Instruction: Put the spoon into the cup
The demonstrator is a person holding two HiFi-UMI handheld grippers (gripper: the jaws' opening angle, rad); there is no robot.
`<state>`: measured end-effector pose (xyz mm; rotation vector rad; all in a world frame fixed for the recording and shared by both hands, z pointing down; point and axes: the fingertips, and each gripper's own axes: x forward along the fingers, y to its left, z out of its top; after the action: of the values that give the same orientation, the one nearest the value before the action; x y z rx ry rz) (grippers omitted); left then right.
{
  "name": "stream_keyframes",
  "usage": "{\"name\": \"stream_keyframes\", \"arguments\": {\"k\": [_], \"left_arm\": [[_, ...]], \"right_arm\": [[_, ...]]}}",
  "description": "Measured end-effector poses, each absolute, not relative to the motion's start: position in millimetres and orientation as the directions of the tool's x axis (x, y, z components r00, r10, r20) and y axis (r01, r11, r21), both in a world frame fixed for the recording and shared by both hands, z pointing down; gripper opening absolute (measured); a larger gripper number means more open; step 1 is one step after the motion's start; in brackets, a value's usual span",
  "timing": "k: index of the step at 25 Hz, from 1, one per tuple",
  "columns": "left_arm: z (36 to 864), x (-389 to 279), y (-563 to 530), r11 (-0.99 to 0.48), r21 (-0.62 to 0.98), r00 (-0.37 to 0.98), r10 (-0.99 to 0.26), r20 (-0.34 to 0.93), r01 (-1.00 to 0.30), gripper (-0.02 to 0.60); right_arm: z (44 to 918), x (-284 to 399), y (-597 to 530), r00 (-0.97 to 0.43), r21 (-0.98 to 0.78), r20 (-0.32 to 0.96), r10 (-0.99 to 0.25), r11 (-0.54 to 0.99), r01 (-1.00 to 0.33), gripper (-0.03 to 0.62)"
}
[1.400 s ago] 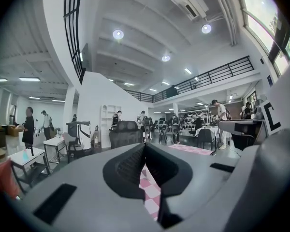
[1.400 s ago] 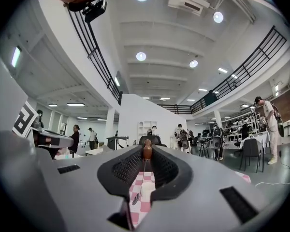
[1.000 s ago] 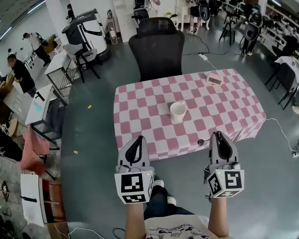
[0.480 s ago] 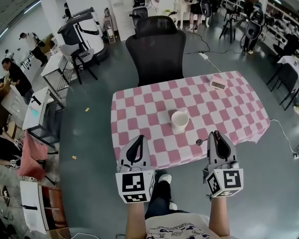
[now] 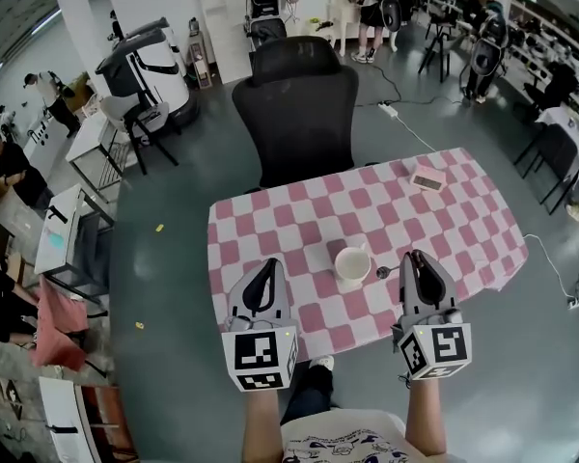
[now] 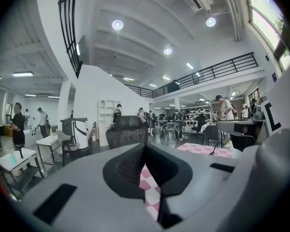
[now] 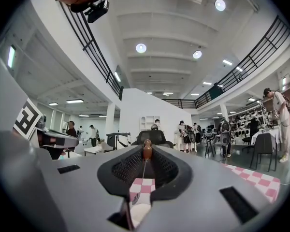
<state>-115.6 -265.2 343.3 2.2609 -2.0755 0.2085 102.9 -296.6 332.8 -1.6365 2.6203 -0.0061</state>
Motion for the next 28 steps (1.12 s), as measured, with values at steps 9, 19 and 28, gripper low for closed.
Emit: {"name": "stream_keyframes", "arguments": {"k": [9,19,28], "left_arm": [[357,-135,-341,-0.134,-0.026,0.127,-0.978,0.168,-0.991,0.014],[380,-142,-390,-0.167,-0.016,0.160,-0.964,0.212,-0.986,0.014],[405,-137,-408,-0.158,-0.009,0.150,-0.954,0.260,-0.987,0.014]], "right_arm": [[349,79,-363,-0.422,-0.033,0.003,-0.906,0.422,-0.906,0.059],[375,71,-405,-0.419,-0.054,0.042,-0.907,0.417,-0.907,0.059],[408,69,-426,-0.448,-0.084,0.111,-0.887,0.441,-0.894,0.059]]}}
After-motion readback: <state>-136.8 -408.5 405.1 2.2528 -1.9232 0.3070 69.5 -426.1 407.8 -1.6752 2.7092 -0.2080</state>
